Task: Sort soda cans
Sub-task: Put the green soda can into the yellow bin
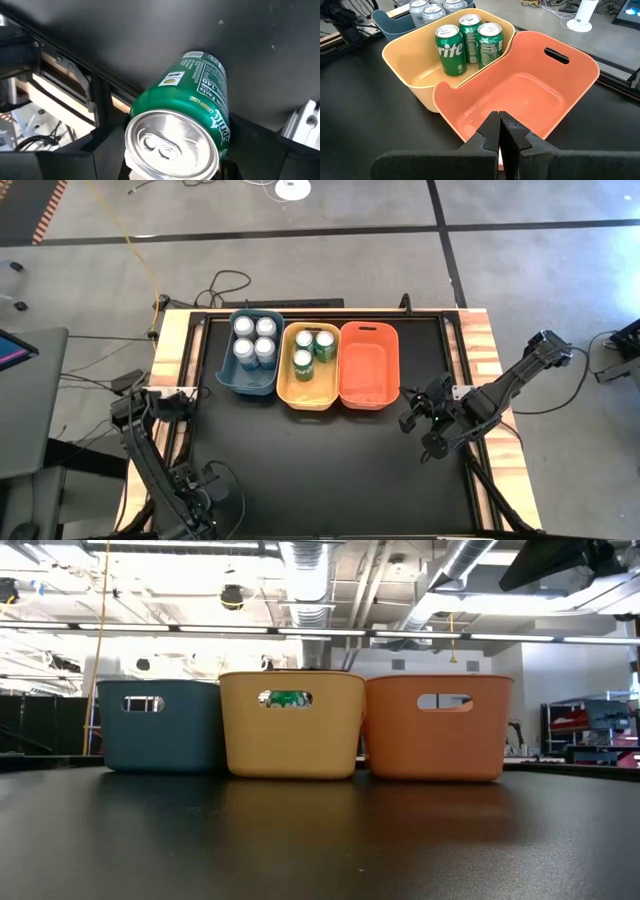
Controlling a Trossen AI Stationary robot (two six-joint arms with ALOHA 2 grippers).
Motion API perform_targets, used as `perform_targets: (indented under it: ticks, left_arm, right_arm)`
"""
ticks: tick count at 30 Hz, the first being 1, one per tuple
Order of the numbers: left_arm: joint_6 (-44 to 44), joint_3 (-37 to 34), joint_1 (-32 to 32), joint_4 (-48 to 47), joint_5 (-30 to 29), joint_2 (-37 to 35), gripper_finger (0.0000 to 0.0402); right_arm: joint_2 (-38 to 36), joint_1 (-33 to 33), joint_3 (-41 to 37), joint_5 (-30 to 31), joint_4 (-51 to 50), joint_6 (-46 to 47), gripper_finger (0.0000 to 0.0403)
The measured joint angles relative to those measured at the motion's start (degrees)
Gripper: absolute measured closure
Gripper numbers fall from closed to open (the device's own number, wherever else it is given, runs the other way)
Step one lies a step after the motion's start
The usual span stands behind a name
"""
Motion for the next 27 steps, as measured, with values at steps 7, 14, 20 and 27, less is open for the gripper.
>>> perform_targets:
  ticks: [7,14,20,27]
  left_arm:
    - [-0.32,1.79,3.60,-1.88,-1.48,-0.98,0.0109]
    - [1.05,6.36,10.66,-2.17,-5.32,-4.98,0.0110]
    - [8.14,12.63,19.93,-2.27,-10.25,-7.90,0.0110]
    - [23.79,22.54,32.89,-2.13,-16.87,-8.15,0.0110]
  right_arm:
    - [0.00,0.00,0.00,-0.02,0.43,-0.85,0.0378]
    - [0.00,0.00,0.00,-0.11,0.47,-0.83,0.0378]
    - [0.00,1.10,0.00,-0.44,0.96,-0.87,0.0378]
    - [0.00,1.29,0.00,-0.50,0.66,-2.06,0.0378]
